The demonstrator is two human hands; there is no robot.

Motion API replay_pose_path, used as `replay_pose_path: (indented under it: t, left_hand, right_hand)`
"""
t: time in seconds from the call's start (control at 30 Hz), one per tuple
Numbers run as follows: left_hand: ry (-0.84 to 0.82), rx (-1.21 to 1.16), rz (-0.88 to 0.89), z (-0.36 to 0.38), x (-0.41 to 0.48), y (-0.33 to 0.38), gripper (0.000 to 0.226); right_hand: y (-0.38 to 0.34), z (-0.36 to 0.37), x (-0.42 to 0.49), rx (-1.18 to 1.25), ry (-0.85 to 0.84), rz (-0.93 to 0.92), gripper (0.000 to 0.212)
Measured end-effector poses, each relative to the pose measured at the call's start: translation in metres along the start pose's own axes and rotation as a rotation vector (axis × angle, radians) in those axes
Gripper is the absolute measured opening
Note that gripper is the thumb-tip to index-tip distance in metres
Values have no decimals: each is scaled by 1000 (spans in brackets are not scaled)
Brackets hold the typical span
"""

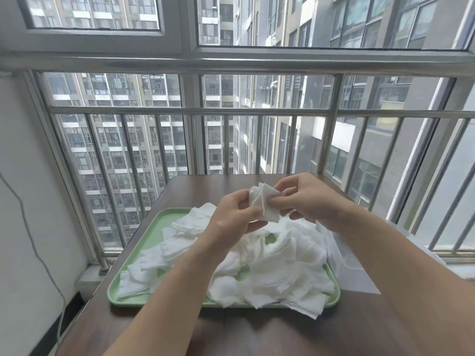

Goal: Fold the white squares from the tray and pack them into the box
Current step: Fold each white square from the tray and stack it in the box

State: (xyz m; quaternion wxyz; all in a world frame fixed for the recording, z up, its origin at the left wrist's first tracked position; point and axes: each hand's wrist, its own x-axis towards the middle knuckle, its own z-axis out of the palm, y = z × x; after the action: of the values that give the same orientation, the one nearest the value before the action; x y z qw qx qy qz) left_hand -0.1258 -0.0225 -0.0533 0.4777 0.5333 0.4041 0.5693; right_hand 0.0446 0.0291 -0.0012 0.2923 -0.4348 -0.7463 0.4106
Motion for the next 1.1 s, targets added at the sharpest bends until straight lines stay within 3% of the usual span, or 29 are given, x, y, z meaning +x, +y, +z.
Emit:
replay_pose_path:
  t: [0.2,0.3,0.43,0.6,0.77,0.93,1.1]
  left_hand:
    - [-52,-22,-3,6,-2,2,37]
    - [-22,5,16,10,-1,2,33]
    - [-55,41,3,17,0,11,32]
    - [-102,100,-28,35,-1,23,39]
    - [-76,302,-10,66,0,24,26]
    - [-43,715,59,93,15,16,23]
    - [-142,1049,42,109,30,8,17]
  right_hand:
    - [-8,-1,-4,-141,100,4,15]
    - [-13,-4,-8,-324,188,-31,33]
    - [-18,-21,-15,-311,48,-84,48]
    - [-19,-48,-28,-296,-72,-110,28]
    - [-17,-79,-43,-490,-134,-77,9]
    - [-2,-128,-55,-685,-58,0,15]
    - [34,-134,-49,-789,-104,123,25]
